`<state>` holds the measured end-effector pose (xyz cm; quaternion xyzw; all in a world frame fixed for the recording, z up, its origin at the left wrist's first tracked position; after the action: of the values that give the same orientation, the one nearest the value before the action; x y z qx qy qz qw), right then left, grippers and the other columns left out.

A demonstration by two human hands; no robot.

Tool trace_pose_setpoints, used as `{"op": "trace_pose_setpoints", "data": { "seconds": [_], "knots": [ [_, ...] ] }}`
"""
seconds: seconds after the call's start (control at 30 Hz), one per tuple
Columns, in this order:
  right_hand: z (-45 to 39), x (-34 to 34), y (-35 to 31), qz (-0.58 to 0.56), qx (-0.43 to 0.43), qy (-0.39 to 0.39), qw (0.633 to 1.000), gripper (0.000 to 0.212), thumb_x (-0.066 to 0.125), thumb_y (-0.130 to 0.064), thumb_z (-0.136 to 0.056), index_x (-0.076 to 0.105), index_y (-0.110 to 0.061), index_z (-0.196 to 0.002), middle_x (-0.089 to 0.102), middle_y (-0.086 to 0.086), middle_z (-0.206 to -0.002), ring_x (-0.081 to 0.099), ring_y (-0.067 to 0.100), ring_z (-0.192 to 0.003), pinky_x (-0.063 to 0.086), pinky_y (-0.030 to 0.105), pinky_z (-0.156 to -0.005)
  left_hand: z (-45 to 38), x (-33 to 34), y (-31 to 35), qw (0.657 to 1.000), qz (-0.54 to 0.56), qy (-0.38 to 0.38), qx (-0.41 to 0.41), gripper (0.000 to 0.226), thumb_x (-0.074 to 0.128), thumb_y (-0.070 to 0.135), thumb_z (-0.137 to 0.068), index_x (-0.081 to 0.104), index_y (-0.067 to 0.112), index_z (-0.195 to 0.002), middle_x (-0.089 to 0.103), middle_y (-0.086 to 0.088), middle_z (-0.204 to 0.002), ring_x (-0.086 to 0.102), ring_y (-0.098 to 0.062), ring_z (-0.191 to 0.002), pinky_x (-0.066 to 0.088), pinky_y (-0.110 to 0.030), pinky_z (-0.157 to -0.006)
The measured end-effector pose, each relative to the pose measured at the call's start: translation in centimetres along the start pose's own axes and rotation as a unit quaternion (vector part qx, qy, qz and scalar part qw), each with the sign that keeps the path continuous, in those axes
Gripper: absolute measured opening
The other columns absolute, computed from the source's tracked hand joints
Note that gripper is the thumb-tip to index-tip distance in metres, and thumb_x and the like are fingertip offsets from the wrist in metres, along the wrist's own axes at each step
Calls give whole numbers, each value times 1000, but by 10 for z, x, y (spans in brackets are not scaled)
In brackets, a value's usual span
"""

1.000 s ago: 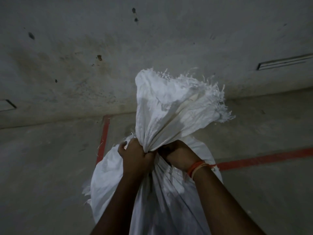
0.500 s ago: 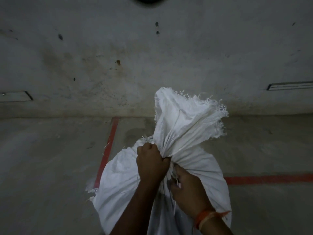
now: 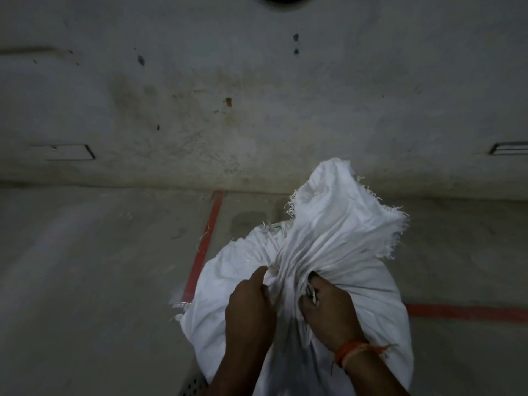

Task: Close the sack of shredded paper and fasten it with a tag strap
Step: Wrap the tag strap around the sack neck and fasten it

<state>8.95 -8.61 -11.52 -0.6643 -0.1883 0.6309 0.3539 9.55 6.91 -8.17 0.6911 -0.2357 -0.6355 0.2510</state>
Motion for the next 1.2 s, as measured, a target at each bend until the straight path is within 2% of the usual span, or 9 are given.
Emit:
{"op": "trace_pose_setpoints", "data": {
  "seconds": [0.2, 0.4, 0.5, 0.57, 0.7, 0.8, 1.0, 1.1, 1.2],
  "knots": [
    [0, -8, -2, -33, -28, -2, 999, 5, 59, -22, -78, 59, -20, -82, 65, -1, -81, 64, 14, -77, 43, 22, -70, 11, 9, 4, 993, 104, -20, -47, 45, 55, 3, -91, 60, 30, -127, 74, 3, -79, 73, -13, -72, 60, -40, -77],
    [-8, -9, -1, -24, -31, -3, 999, 23, 65, -13, -78, 46, -16, -67, 54, 0, -65, 54, 18, -64, 36, 27, -63, 3, 13, 7, 950, 244, -96, -166, 6, 59, 8, -94, 61, 13, -94, 78, -6, -74, 77, -20, -65, 59, -36, -59],
    [-13, -10, 1, -41, -32, -31, 998, 13, 63, -19, -71, 57, -9, -75, 64, 4, -71, 61, 20, -69, 45, 33, -66, -7, 19, 8, 934, 268, -141, -190, 11, 59, 13, -96, 63, 5, -90, 78, -11, -74, 77, -30, -72, 63, -47, -70],
    [-14, -15, 3, -78, -13, -71, 994, 25, 64, -26, -66, 67, -12, -86, 72, 1, -82, 67, 16, -78, 52, 31, -73, -11, 20, 11, 915, 298, -181, -204, 20, 58, 17, -98, 66, 2, -88, 78, -17, -76, 77, -38, -78, 62, -55, -77],
    [-15, -25, 6, -159, 0, -131, 978, 29, 78, -14, -70, 73, -19, -98, 77, -2, -95, 73, 11, -89, 55, 17, -71, -9, 14, 23, 836, 414, -249, -261, 27, 54, 14, -103, 66, -11, -100, 74, -21, -80, 76, -30, -70, 56, -27, -53],
    [-15, -35, 5, -178, -3, -149, 973, 31, 80, -7, -65, 73, -27, -88, 77, -6, -90, 72, 2, -85, 51, 12, -70, -9, 12, 25, 795, 450, -303, -270, 27, 54, 16, -103, 66, -8, -100, 70, -25, -88, 72, -30, -76, 57, -27, -56],
    [-16, -39, 5, -186, -9, -158, 970, 30, 70, 1, -72, 76, -21, -92, 78, -2, -90, 72, 7, -87, 56, 22, -76, -10, 19, 19, 783, 418, -397, -235, 28, 57, 21, -101, 69, -4, -106, 76, -17, -94, 76, -22, -80, 58, -24, -64],
    [-19, -41, 6, -203, -11, -161, 966, 25, 67, -19, -64, 74, -9, -86, 75, 0, -84, 71, 16, -84, 56, 36, -79, -14, 22, 17, 794, 432, -361, -230, 19, 58, 15, -100, 73, 3, -101, 76, -11, -90, 73, -13, -73, 59, -23, -65],
    [-19, -44, 7, -249, 10, -160, 955, 43, 63, -25, -52, 61, 10, -78, 60, 15, -73, 62, 27, -75, 47, 39, -72, -19, 29, 17, 798, 471, -298, -229, 21, 57, 10, -100, 75, 1, -105, 77, -12, -91, 71, -17, -76, 60, -27, -72]
  ]
}}
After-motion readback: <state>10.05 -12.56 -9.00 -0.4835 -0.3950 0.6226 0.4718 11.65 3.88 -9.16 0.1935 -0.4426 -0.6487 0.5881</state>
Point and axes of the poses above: each hand's wrist, its own z-axis away from the middle knuckle, its own x-axis out of the palm, y = z × x, the point moved 1 cm from there along -z, towards the middle knuckle
